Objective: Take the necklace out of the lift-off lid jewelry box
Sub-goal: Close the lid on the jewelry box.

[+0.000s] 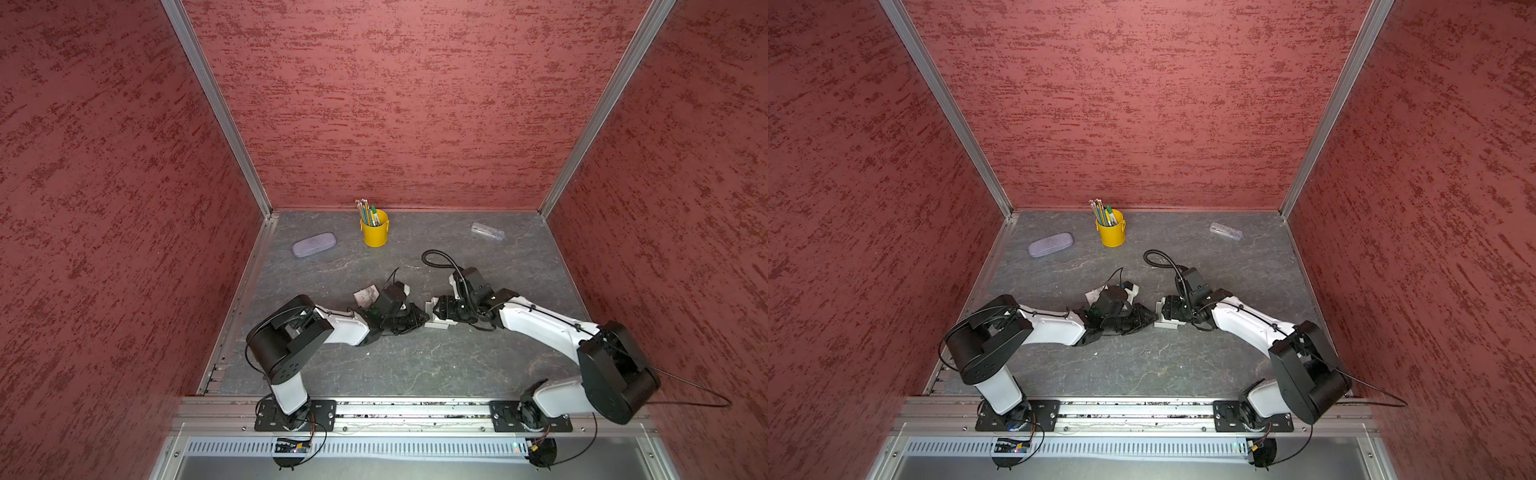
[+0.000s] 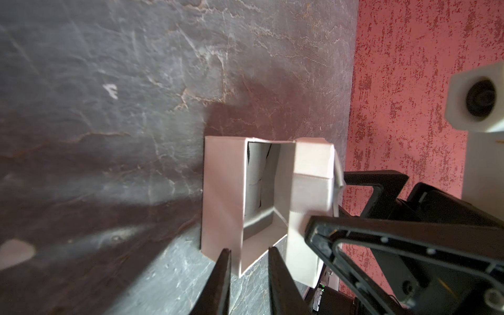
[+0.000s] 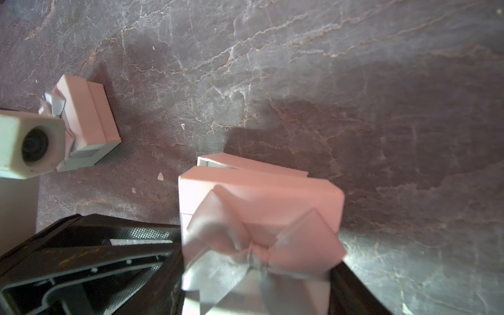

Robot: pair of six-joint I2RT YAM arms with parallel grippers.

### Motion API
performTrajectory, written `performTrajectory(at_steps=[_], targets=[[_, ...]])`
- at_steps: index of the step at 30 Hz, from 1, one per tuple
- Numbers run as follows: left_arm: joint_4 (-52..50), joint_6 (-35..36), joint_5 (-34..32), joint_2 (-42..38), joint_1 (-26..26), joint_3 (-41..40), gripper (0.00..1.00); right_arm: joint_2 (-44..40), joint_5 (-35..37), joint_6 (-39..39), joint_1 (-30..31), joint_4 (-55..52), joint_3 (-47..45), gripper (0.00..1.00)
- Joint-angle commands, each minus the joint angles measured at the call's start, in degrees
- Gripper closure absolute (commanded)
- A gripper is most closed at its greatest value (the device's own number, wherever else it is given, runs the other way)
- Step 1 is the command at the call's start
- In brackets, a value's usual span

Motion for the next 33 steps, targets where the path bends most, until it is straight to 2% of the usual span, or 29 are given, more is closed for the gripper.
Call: performTrajectory(at_steps=[1, 22, 33], targets=[[2.33, -1.27, -0.44, 0.43, -0.59, -1.27, 0.75, -0.94, 1.69, 1.41, 0.41, -0.58, 1.84, 0.30], [6.89, -3.85, -0.58, 1.00, -1.73, -2.51, 0.77, 3.30, -0.06, 1.83, 1.07, 2.65, 1.08, 0.30], [6.80, -2.42, -0.97, -3.03, 1.11, -7.13, 0.73, 3.30, 0.38, -0.14, 1.21, 1.21, 2.88, 0.30]])
